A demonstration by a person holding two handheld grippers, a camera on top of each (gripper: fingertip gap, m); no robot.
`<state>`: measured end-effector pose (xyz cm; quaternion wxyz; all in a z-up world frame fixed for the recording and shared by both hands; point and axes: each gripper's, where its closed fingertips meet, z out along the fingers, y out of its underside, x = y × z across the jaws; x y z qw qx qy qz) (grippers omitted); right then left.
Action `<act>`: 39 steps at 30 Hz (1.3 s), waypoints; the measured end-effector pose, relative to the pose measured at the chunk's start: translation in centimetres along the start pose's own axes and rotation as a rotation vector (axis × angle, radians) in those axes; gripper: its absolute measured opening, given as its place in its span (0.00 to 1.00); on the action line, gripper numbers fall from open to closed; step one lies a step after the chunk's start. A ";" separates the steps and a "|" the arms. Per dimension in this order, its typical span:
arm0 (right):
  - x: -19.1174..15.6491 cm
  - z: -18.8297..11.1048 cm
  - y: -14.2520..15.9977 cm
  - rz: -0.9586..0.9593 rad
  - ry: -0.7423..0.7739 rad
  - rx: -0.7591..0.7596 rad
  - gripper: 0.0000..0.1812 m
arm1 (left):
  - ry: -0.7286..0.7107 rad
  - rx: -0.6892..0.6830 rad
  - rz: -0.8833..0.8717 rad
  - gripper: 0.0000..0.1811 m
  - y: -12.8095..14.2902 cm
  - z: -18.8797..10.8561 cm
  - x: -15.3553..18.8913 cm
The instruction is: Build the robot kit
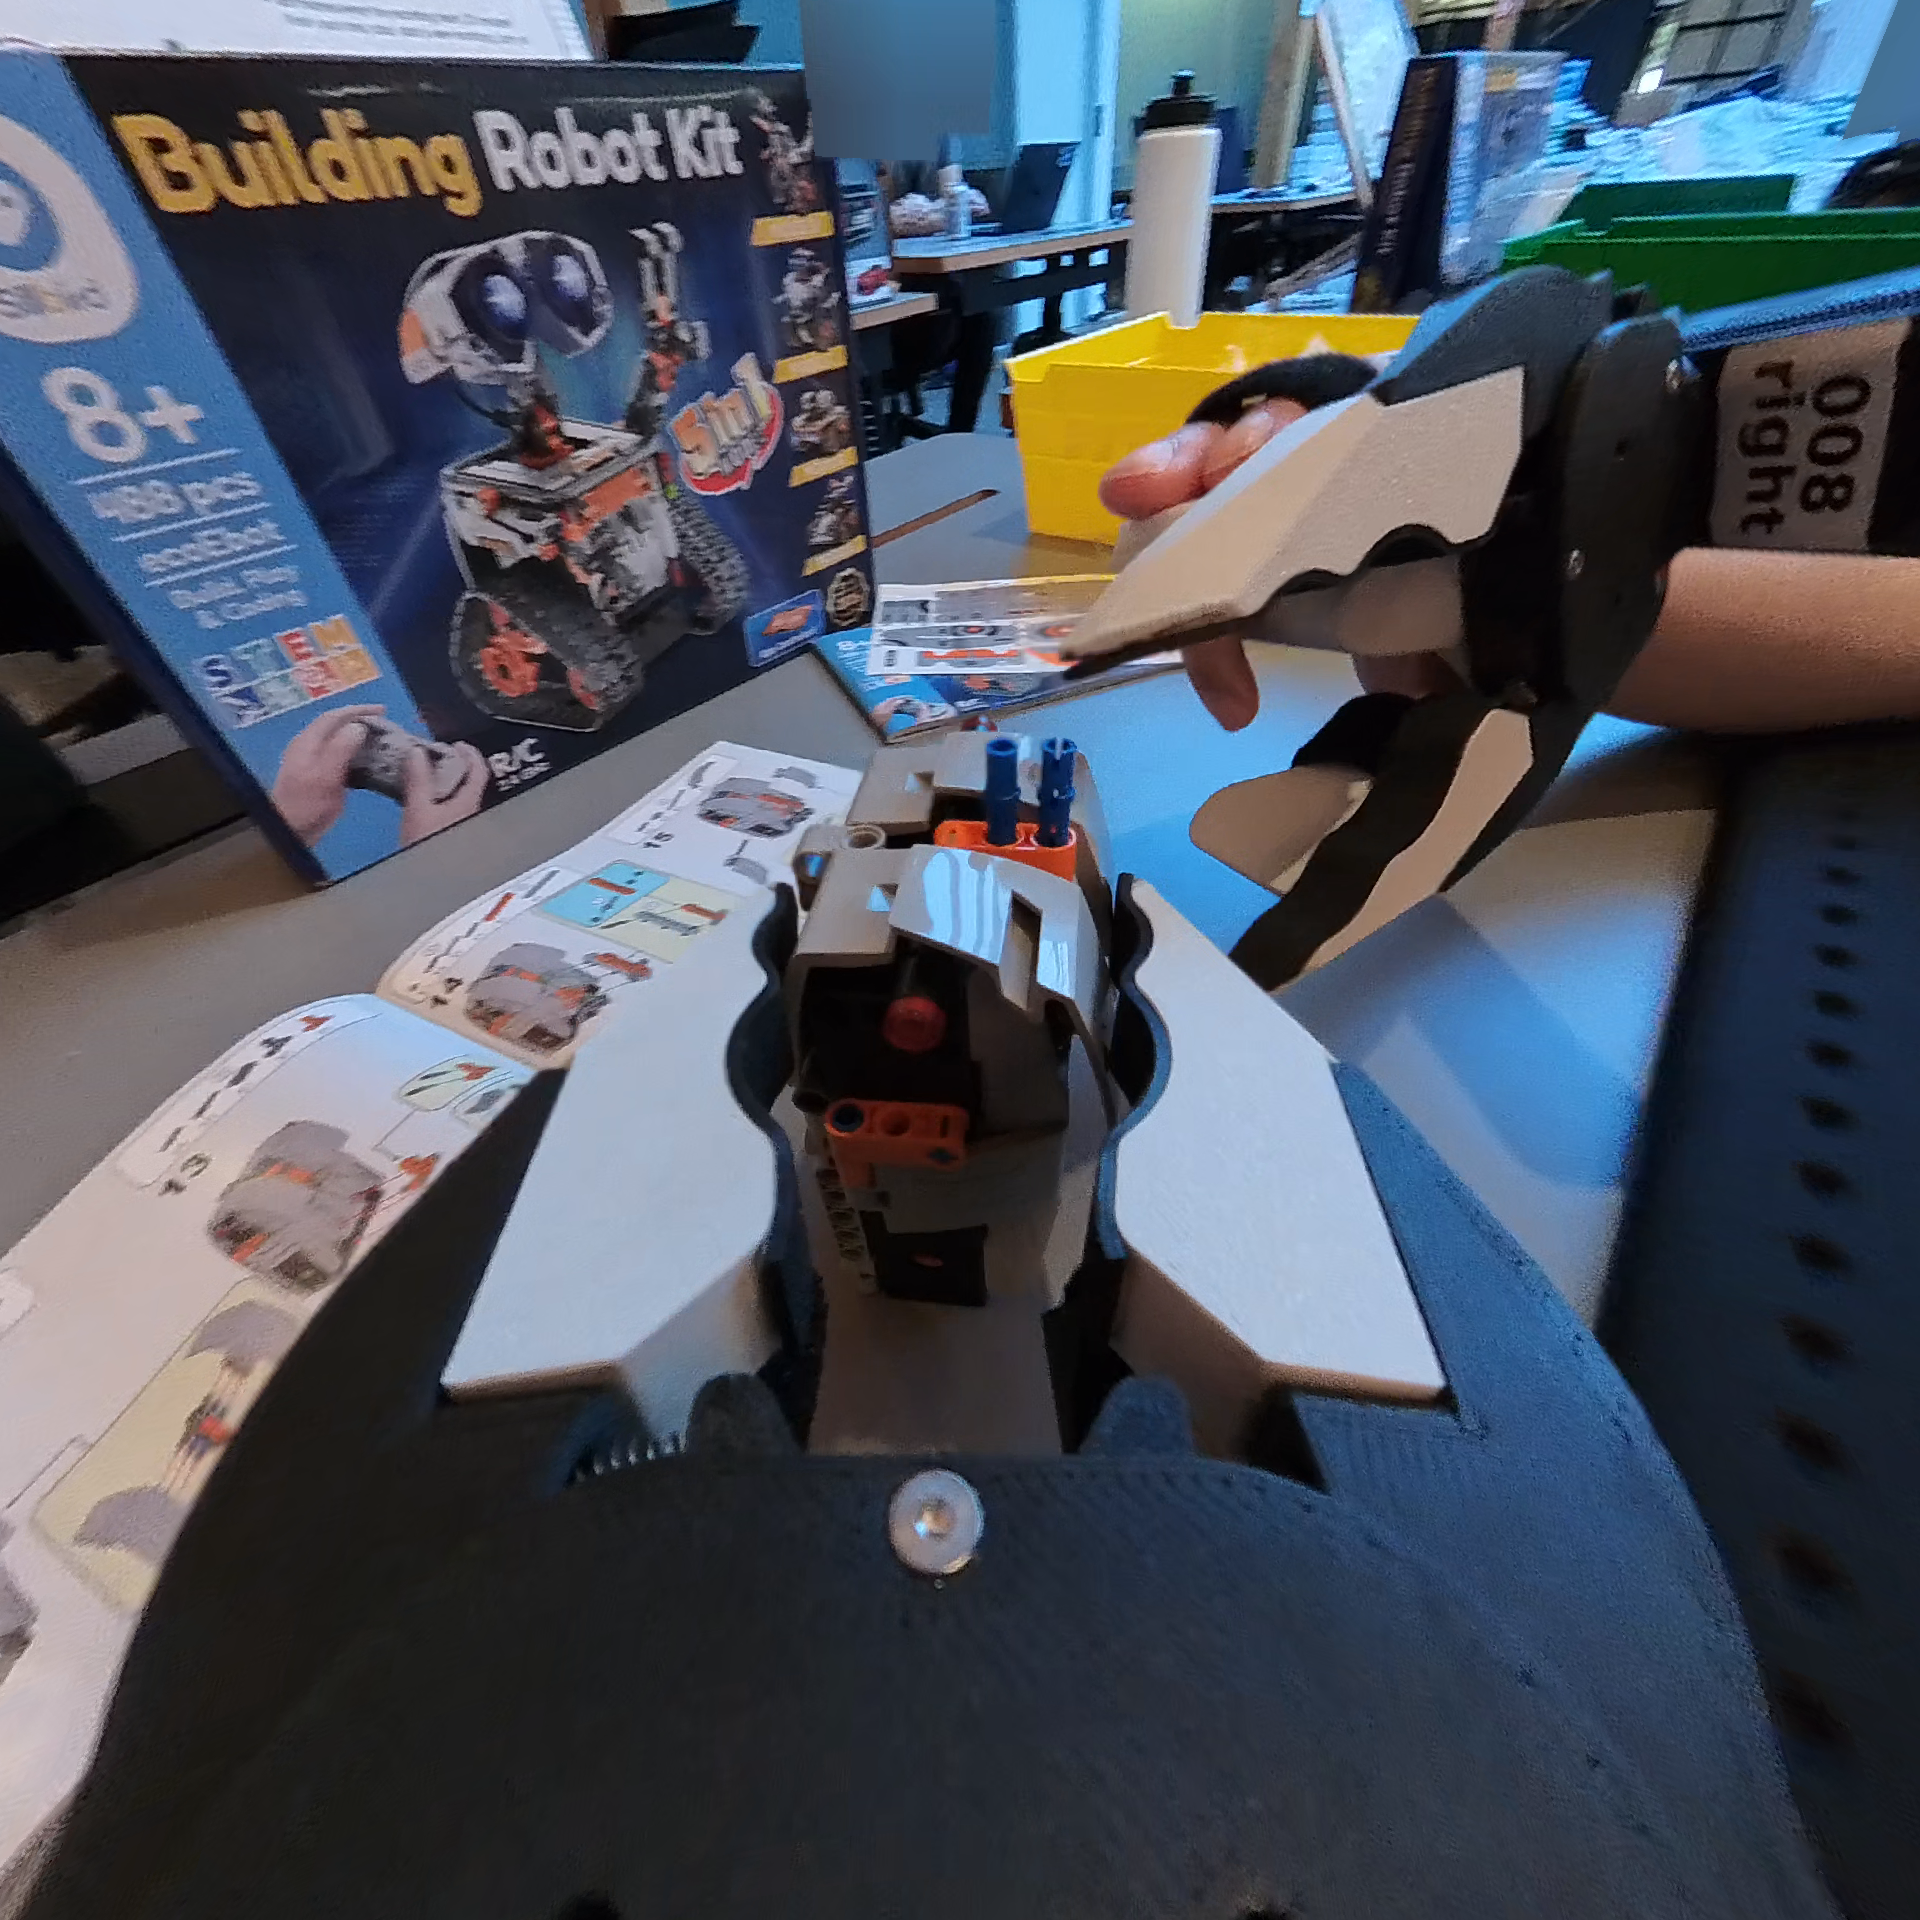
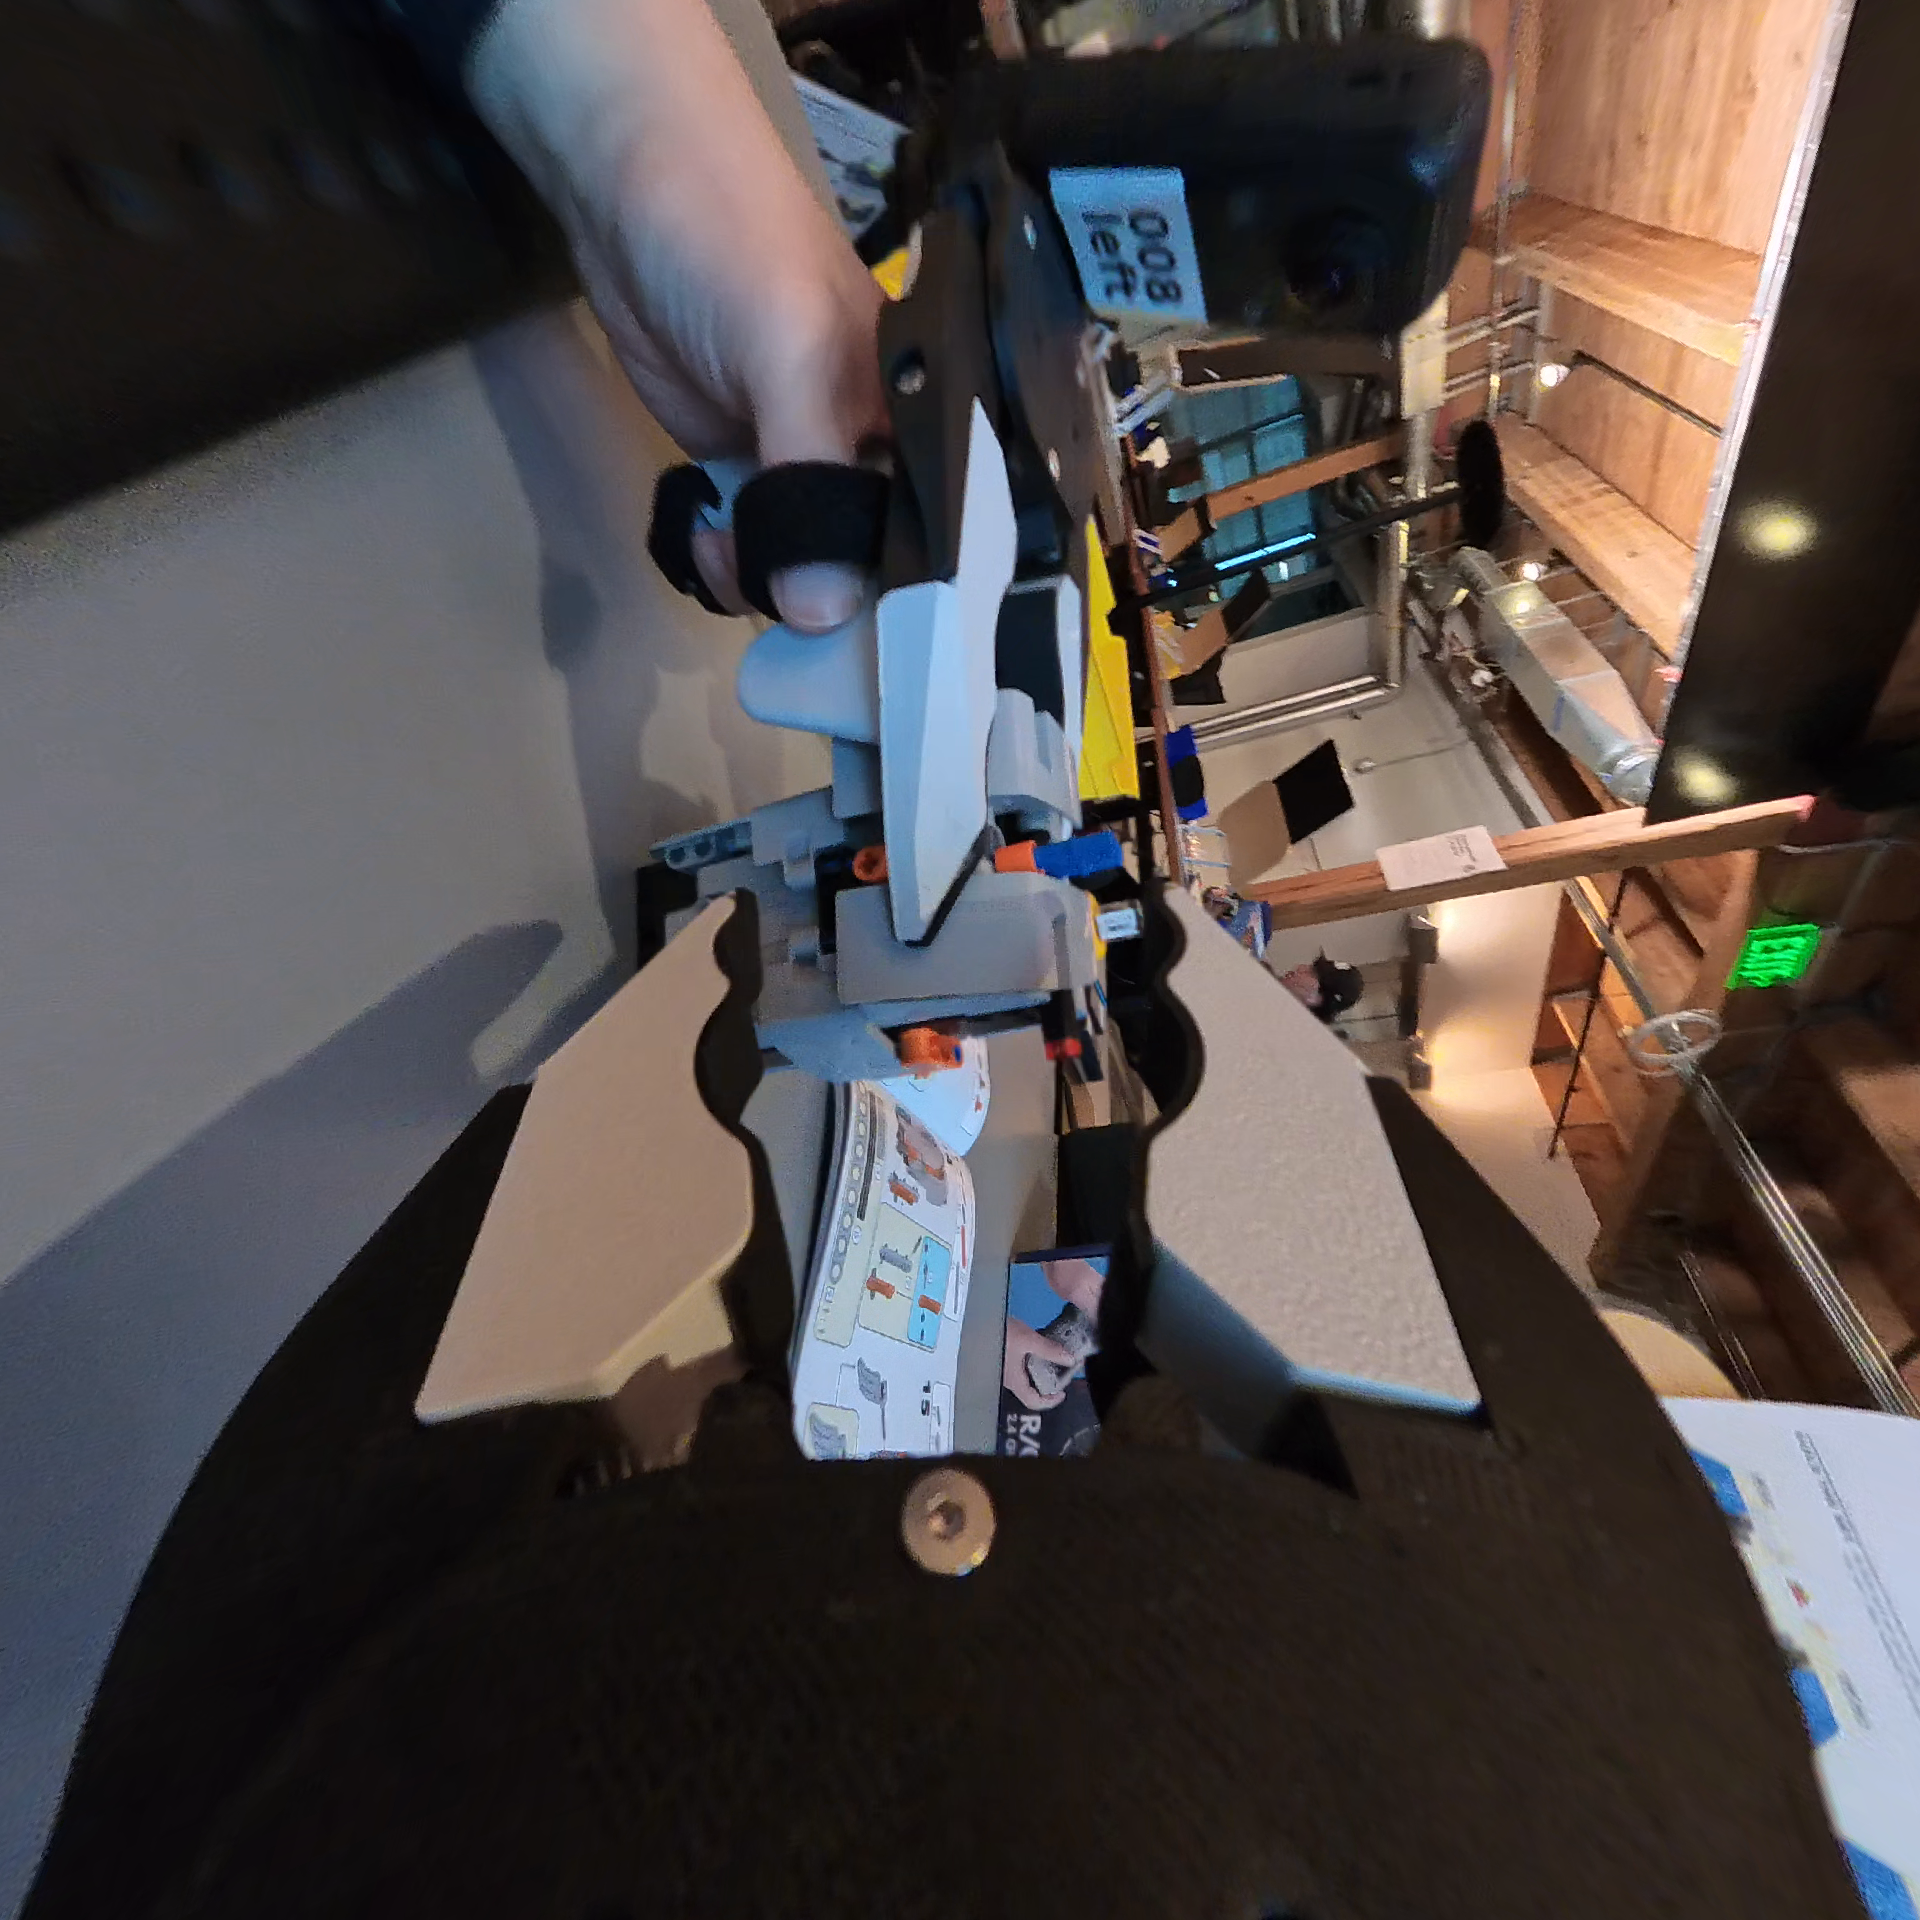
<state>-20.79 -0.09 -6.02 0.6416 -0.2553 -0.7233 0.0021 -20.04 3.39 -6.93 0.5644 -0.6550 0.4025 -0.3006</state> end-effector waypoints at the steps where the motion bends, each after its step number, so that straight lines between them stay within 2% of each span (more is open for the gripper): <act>1: 0.1 -0.3 -0.5 -0.010 -0.015 -0.001 0.40 | 0.028 0.002 0.002 0.32 0.0 0.1 0.4; 5: 1.0 -0.8 -1.8 0.015 -0.087 -0.027 0.41 | 0.126 0.024 0.002 0.32 -0.3 0.6 2.3; 7: 1.0 -1.0 -1.6 0.049 -0.111 -0.067 0.46 | 0.152 0.037 -0.021 0.32 -0.6 1.1 2.9; 11: 0.0 -2.4 -1.2 0.023 -0.107 -0.047 0.46 | 0.116 0.034 0.014 0.32 -0.6 1.9 3.3; 15: -1.6 -2.4 0.5 -0.011 -0.128 -0.077 0.45 | 0.069 0.029 0.024 0.32 -0.6 2.1 3.3; 28: -1.2 -2.3 1.3 -0.019 -0.088 -0.068 0.38 | 0.038 -0.020 0.064 0.36 0.3 1.7 3.4; 39: -0.3 -2.6 1.3 -0.026 -0.060 -0.068 0.34 | 0.027 -0.025 0.048 0.34 0.1 1.8 3.2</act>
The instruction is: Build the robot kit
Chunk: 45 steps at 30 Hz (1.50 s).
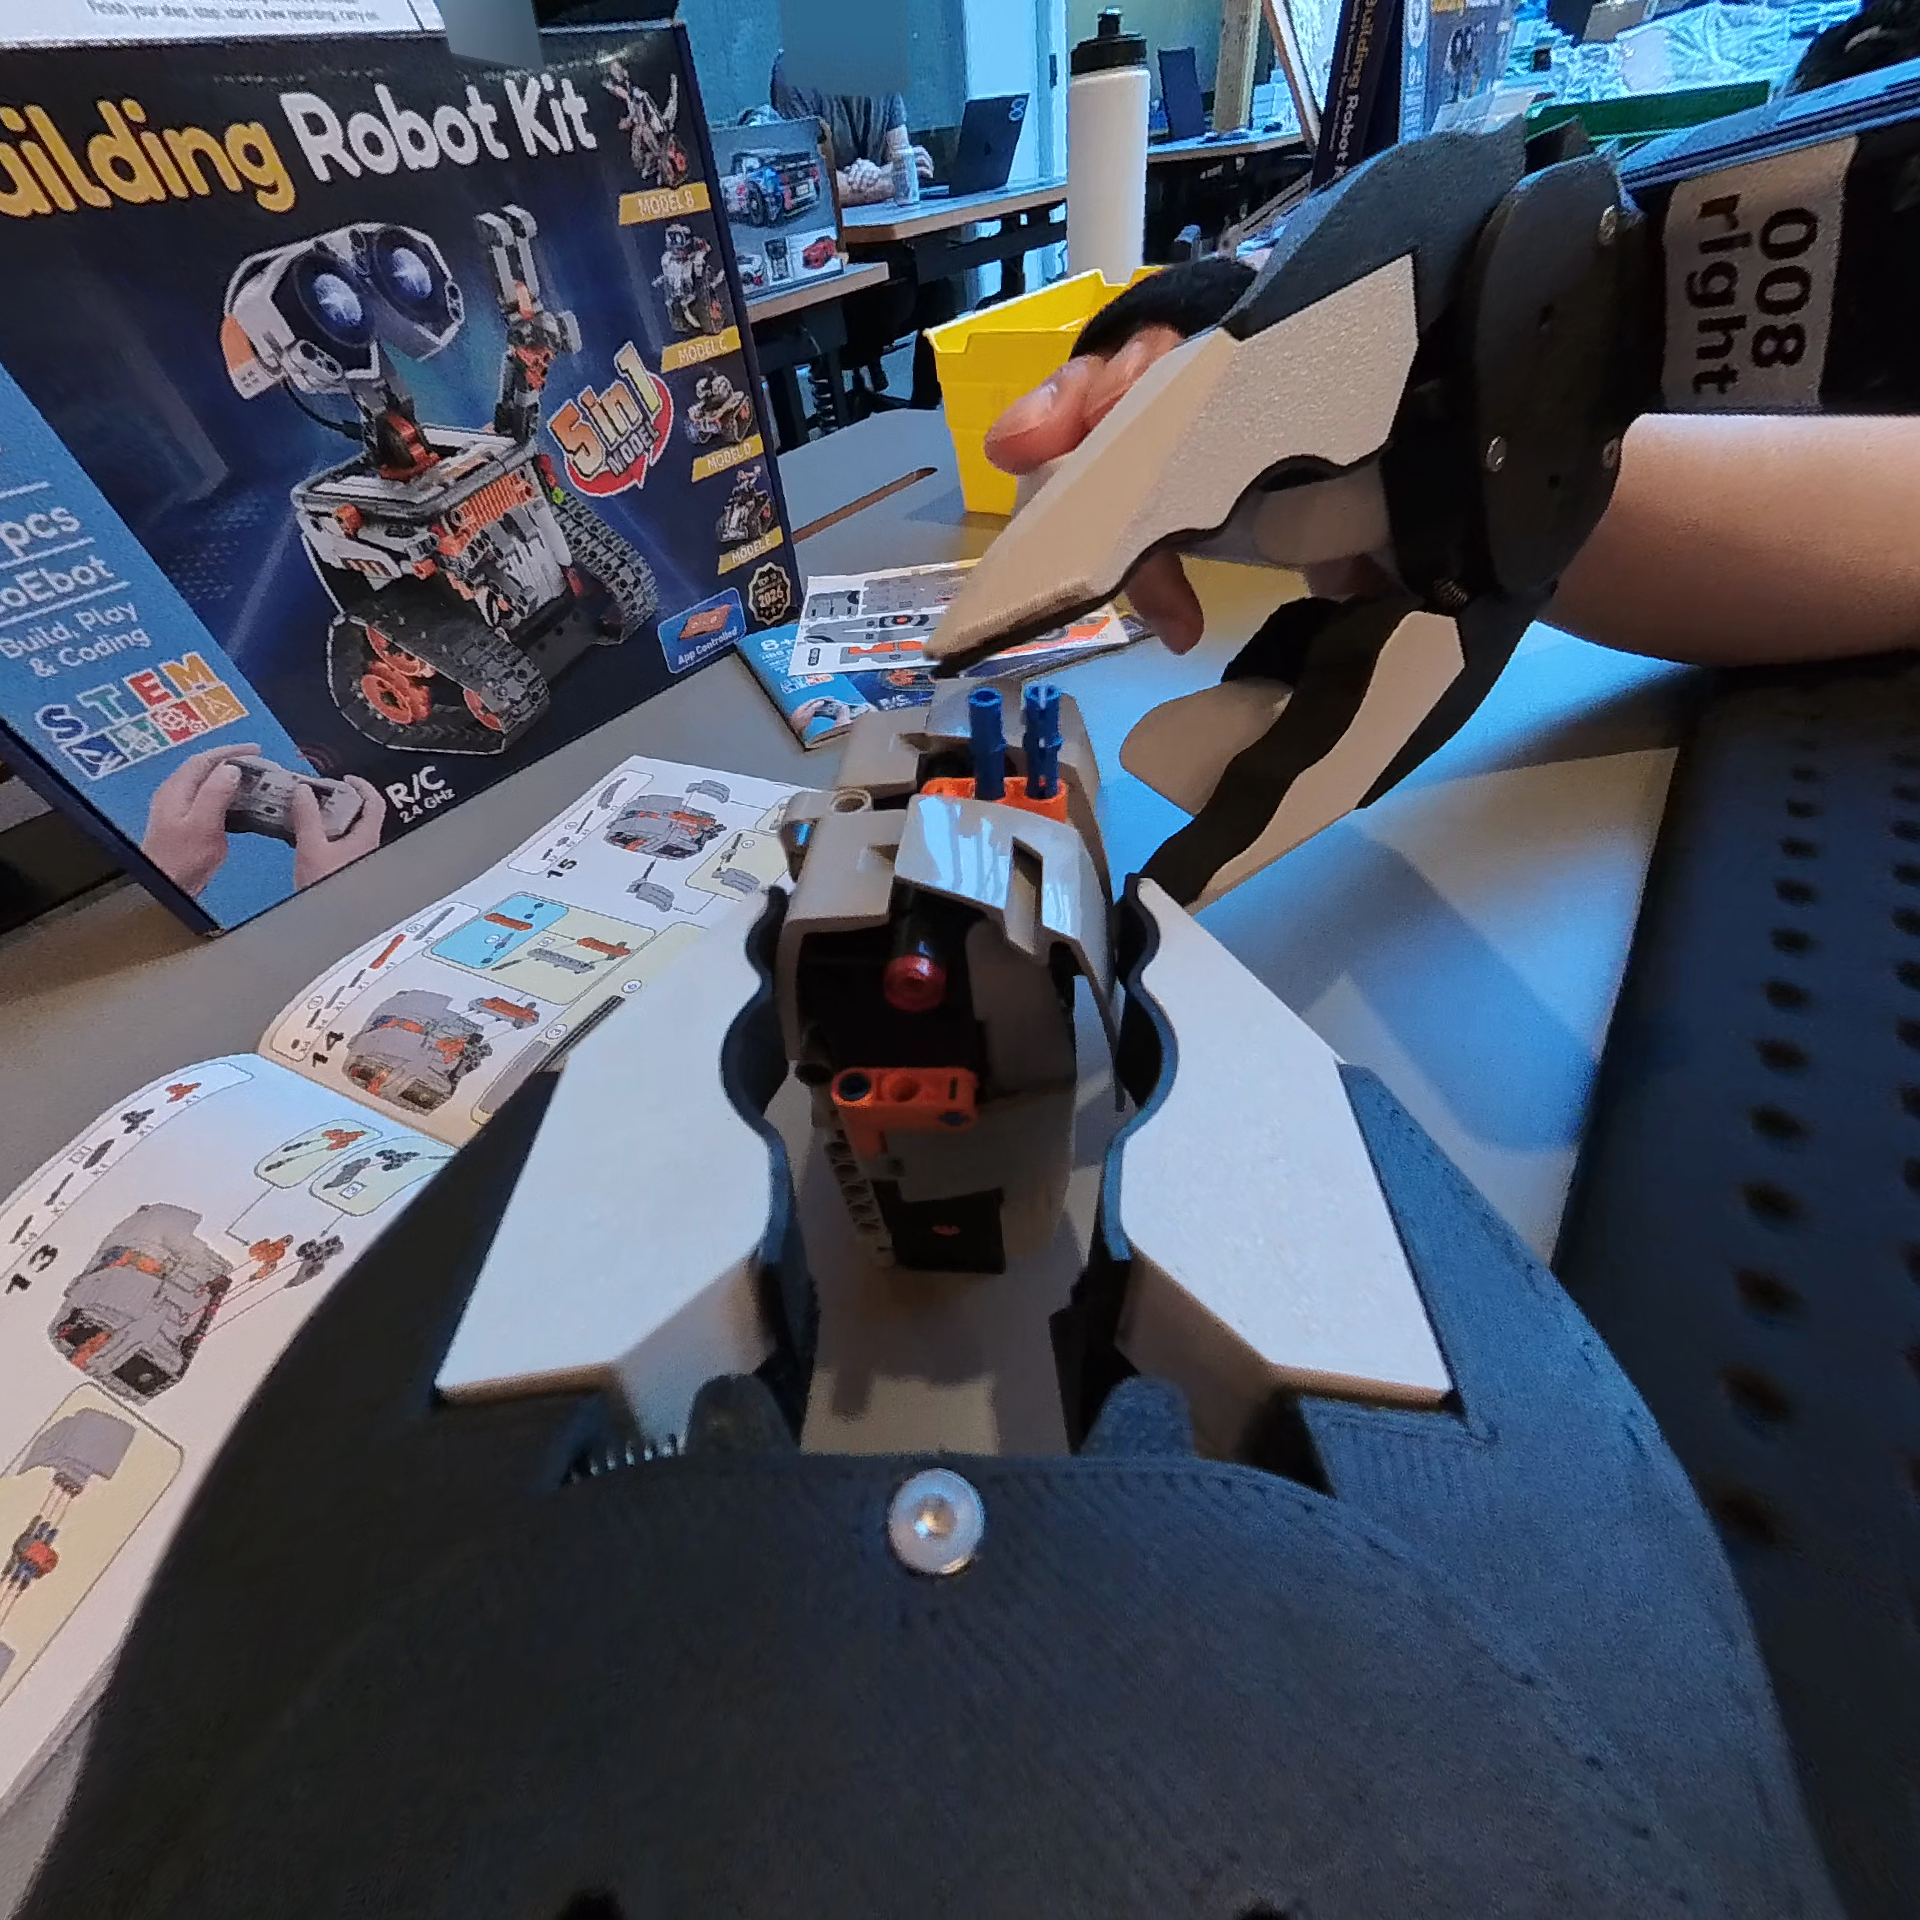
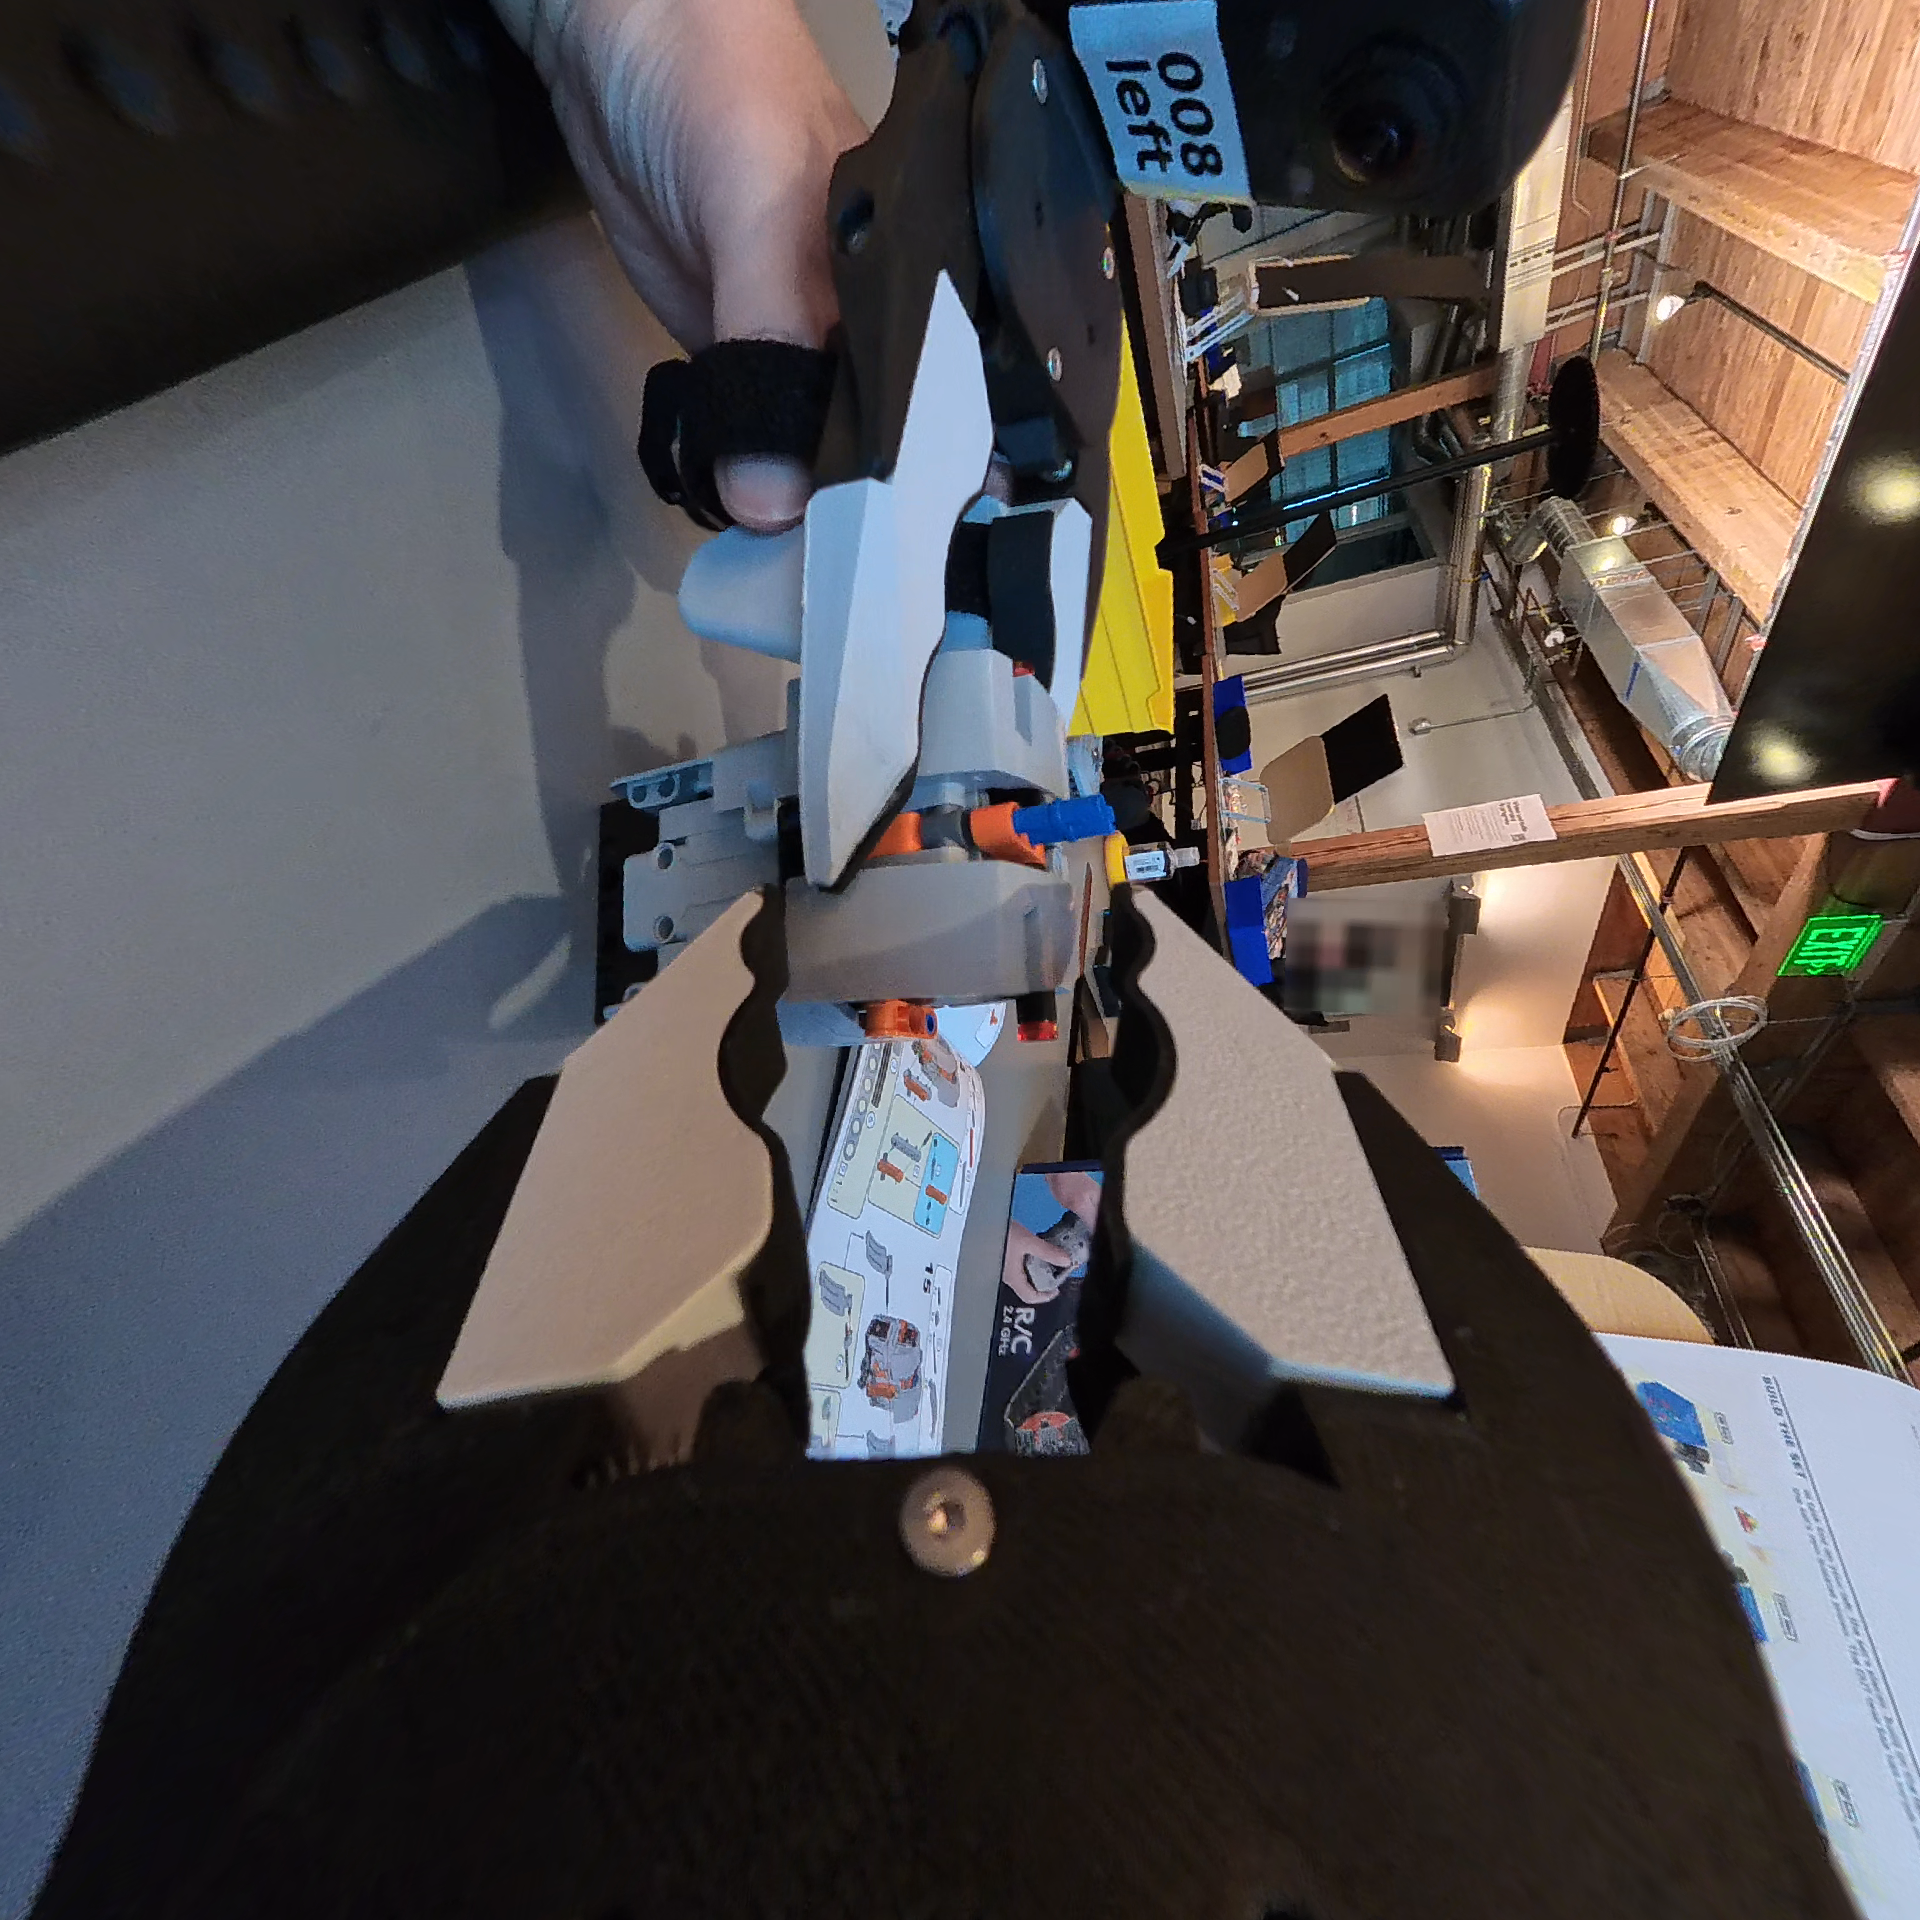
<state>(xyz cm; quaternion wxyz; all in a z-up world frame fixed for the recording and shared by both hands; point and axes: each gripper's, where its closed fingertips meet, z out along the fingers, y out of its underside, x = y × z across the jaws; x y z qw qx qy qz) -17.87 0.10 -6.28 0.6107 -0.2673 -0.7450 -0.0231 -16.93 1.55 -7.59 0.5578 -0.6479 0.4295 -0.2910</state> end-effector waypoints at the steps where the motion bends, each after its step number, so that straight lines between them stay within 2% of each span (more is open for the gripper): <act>1: 0.0 0.0 0.1 0.000 0.000 -0.003 0.34 | -0.005 0.000 0.004 0.34 0.0 0.0 0.0; 12: 0.3 0.2 -0.8 -0.044 0.036 0.018 0.39 | -0.018 -0.002 0.008 0.33 0.0 0.1 -0.2; 25: 0.2 0.4 -0.4 -0.121 0.056 -0.025 0.33 | -0.033 -0.009 0.012 0.33 -0.1 0.1 -0.3; 45: 0.2 0.3 0.0 -0.144 0.054 -0.040 0.33 | -0.046 -0.016 -0.015 0.33 -0.1 0.2 -0.5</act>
